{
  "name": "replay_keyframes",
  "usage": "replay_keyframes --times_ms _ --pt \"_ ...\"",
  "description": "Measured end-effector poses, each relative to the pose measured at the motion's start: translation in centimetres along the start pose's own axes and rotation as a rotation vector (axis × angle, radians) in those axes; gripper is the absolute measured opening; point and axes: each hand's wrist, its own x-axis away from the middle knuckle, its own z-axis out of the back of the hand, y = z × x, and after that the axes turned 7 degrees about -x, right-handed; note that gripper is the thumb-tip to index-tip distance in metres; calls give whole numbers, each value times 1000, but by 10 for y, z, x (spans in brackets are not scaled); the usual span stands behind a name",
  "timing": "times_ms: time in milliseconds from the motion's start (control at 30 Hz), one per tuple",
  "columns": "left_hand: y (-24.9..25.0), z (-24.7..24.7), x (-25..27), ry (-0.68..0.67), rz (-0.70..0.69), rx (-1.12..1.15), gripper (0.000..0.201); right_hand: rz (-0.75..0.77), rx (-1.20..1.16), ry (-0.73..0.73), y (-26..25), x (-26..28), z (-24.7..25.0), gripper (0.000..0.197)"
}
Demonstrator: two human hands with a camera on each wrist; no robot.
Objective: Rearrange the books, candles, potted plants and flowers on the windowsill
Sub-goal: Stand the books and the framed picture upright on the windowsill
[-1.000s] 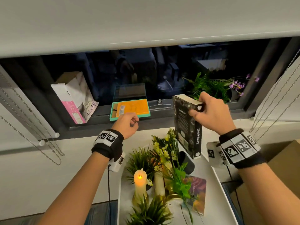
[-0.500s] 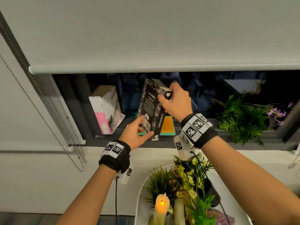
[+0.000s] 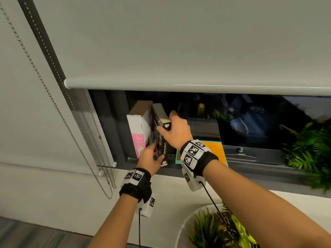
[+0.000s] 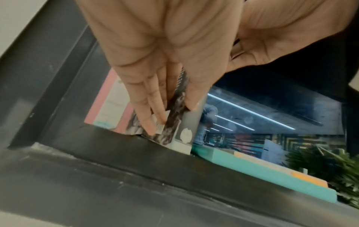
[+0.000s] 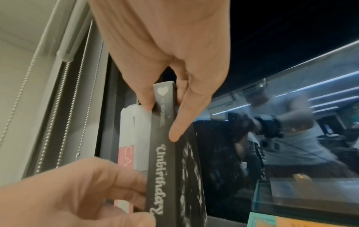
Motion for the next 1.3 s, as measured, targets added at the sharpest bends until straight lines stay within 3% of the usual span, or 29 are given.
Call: replay_keyframes --times_ms 100,200,233,400,467,533,600,700,800,933,1133,1300 --pt "-10 -3 0 33 46 41 35 20 2 -87 3 -6 -14 40" --pt "-17 0 1 172 110 -43 12 -11 -35 -140 2 -12 -21 46" --pt "-18 2 2 228 140 -80 13 -39 -50 -168 3 -14 -24 52" --pt "-33 6 4 450 151 -113 59 -103 -104 -261 9 -15 -41 104" --pt "-39 8 0 476 142 -61 88 -46 -118 -273 6 -13 -45 111" --pt "-40 12 -6 398 140 42 116 30 -106 -282 3 -12 -48 106" --pt "-38 13 -14 302 125 97 127 78 -95 -272 0 -13 -52 94" --pt "-36 9 -20 310 134 97 120 111 -123 -217 1 -13 -53 68" --pt "-37 3 -19 349 155 75 118 127 -177 -186 4 -10 -49 57" --pt "-34 -4 -18 389 155 82 122 130 -208 -227 2 -11 -43 59" --pt "-29 -7 -14 394 222 30 125 70 -228 -275 13 -2 -32 85" --pt "-27 -14 0 337 320 -42 127 5 -246 -264 29 14 -7 85"
